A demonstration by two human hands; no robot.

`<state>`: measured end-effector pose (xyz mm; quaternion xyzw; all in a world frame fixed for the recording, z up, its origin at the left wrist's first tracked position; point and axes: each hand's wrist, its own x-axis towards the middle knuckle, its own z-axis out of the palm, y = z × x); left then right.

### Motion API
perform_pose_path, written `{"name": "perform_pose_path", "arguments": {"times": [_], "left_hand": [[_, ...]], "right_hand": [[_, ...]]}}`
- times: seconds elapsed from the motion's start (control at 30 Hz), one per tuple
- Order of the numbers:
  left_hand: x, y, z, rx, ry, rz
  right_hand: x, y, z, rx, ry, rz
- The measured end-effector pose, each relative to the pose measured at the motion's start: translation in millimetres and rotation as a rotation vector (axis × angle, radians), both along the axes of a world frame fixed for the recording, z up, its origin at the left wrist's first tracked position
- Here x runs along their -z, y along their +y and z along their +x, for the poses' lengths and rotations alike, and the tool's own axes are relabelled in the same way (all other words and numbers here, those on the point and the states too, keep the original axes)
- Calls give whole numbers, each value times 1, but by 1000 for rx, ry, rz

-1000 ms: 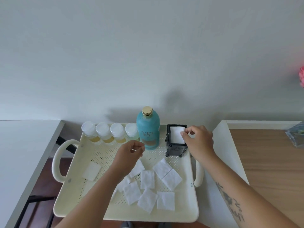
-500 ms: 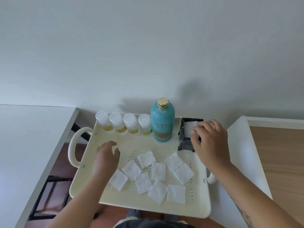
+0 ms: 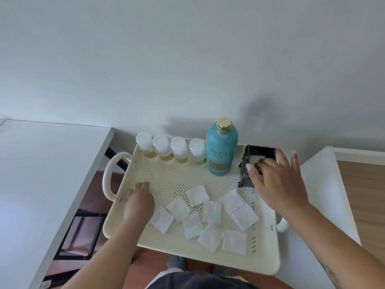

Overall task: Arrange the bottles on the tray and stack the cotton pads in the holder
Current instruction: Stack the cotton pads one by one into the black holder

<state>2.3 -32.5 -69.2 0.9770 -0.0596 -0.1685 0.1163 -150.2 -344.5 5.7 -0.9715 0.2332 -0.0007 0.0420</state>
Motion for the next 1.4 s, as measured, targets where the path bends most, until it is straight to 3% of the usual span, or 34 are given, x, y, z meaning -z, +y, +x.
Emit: {"name": "perform_pose_path", "arguments": {"times": [0.33, 0.63, 0.7, 0.87, 1.07, 1.27, 1.4], "left_hand": [[-11, -7, 7, -36, -53, -238], [-65, -66, -8, 46, 153, -714], [-77, -80, -13, 99, 261, -768], [-97, -105, -23, 216, 419, -831], [-102, -123, -32, 327, 460, -840], [-92, -123, -29, 315, 442, -836], [-71, -113, -18, 275, 303, -623]], "right_hand": [[6, -3, -2, -11, -105, 53], [-5, 18, -14, -109, -659, 98], [-9, 30, -15, -125, -638, 254], [-19, 51, -11, 60, -432, 870], [-19, 50, -9, 215, -347, 1236], [-29, 38, -8, 265, -417, 1105], [-35, 8, -6, 353, -549, 884]]}}
